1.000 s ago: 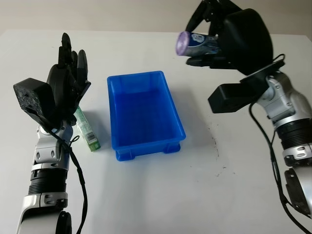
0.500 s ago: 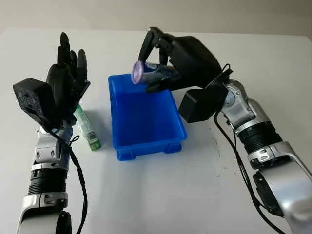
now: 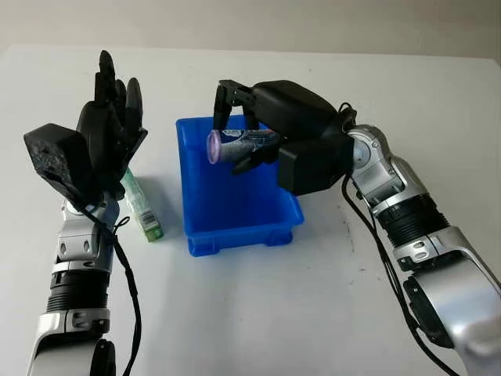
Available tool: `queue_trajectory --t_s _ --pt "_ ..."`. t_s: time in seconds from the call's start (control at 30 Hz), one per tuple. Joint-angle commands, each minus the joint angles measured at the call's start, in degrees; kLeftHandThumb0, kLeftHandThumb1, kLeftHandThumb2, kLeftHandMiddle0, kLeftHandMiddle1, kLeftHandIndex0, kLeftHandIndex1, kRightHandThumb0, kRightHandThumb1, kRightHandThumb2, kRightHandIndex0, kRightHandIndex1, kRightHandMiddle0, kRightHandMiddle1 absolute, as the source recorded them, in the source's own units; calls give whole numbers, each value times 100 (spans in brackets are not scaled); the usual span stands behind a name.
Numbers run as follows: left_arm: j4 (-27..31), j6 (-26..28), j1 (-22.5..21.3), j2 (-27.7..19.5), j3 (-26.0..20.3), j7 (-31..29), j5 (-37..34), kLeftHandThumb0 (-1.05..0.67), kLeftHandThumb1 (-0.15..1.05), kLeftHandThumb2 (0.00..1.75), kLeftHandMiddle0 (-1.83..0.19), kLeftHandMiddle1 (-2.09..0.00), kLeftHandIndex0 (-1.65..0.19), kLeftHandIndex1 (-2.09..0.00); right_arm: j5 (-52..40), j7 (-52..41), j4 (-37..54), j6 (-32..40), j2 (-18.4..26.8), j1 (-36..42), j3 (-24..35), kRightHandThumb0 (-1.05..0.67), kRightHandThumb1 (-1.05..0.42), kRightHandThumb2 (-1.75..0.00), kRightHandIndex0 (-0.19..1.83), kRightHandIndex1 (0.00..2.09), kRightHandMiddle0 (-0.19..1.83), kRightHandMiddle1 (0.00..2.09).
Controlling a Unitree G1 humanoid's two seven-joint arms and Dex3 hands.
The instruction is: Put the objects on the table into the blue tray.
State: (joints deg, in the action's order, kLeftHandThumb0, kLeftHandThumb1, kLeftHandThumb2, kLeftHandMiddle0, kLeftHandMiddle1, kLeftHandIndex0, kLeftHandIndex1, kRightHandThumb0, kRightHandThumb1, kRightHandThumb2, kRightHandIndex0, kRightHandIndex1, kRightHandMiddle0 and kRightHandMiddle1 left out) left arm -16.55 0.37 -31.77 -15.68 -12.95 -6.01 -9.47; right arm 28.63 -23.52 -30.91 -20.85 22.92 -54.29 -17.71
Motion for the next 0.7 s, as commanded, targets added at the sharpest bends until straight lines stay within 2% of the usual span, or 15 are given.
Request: queue_trajectory --t_s 0.0,0.03,0.13,0.37,0.6,0.67 --pt "99 15 8 -20 1 -12 9 -66 105 65 19 0 19 0 -133 -191 200 -20 141 -13 21 -77 -105 -24 3 35 1 38" --pt "101 20 5 -14 4 -5 12 -66 105 66 19 0 19 0 -191 -287 227 -50 172 -9 31 -79 -105 -28 -7 18 -7 22" --pt "102 32 -3 5 12 34 29 -66 105 66 19 0 19 0 -205 -264 229 -203 237 -6 26 -83 -105 -40 -18 2 -18 3" --pt "91 -16 1 16 23 89 51 -65 105 66 19 0 19 0 -331 474 6 -664 131 62 199 -85 -105 -49 -19 0 -19 0" --pt "116 -62 51 46 19 114 29 -66 105 65 19 0 19 0 -1057 1172 301 -459 -83 473 892 -87 -105 -56 -19 0 -19 0" --pt "134 -53 71 55 12 103 5 -66 105 65 19 0 19 0 -1355 1274 405 -165 -138 688 1151 -85 -105 -60 -19 0 -19 0"
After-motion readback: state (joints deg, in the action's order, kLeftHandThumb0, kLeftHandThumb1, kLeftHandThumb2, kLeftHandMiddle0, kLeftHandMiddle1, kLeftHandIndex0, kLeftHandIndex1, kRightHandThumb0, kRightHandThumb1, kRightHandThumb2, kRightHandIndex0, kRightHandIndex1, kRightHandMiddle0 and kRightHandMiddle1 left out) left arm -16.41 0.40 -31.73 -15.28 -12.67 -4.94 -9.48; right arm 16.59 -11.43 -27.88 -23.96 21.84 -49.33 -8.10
